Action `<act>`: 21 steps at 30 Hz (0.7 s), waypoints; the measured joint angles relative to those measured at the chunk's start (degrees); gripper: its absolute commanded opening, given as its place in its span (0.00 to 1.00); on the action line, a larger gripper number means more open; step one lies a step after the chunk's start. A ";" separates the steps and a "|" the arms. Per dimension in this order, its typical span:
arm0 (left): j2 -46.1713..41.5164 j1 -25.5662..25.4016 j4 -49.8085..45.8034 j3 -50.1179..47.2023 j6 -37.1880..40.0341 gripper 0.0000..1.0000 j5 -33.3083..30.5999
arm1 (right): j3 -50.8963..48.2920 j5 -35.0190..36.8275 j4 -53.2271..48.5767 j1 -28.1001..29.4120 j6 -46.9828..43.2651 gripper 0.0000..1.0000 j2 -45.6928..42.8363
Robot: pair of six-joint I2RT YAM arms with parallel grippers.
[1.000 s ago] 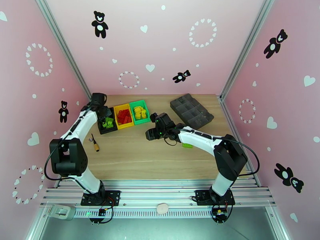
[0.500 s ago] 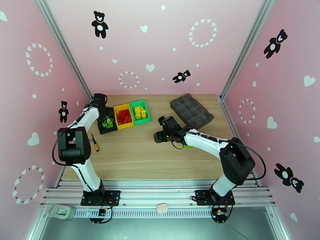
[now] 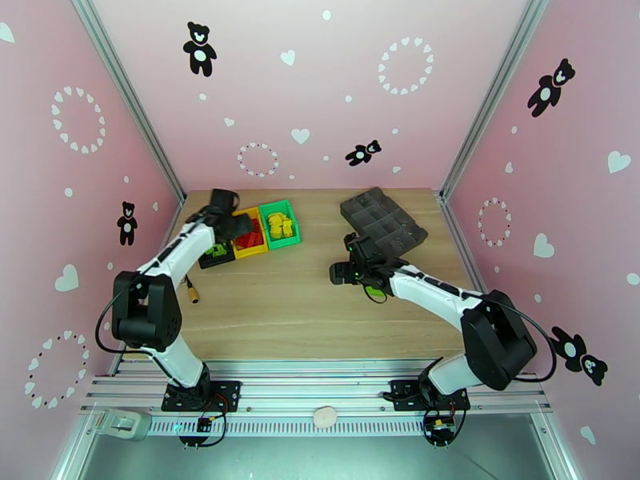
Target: Sort the legos into containers by color
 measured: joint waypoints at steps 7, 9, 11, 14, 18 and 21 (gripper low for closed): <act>0.22 -14.78 2.01 -0.90 0.74 0.77 -0.68 | -5.09 5.07 -1.88 -4.20 3.02 0.94 -4.33; 0.76 -17.92 2.97 -0.94 0.48 0.77 -0.68 | -6.62 5.97 -2.29 -5.68 3.74 0.96 -5.62; 1.62 -20.65 4.13 -1.22 -0.15 0.77 -0.70 | -8.11 6.56 -2.51 -7.41 4.24 0.97 -6.73; 3.10 -24.15 4.92 -1.62 -1.31 0.76 -0.70 | -10.03 6.73 -2.54 -9.94 4.83 0.98 -7.78; 5.62 -27.39 6.38 -1.68 -3.04 0.76 -0.63 | -12.31 5.46 -2.03 -11.08 5.70 0.98 -7.98; 6.34 -27.93 6.80 -1.86 -4.02 0.76 -0.63 | -14.29 2.86 0.07 -11.06 6.43 0.98 -7.98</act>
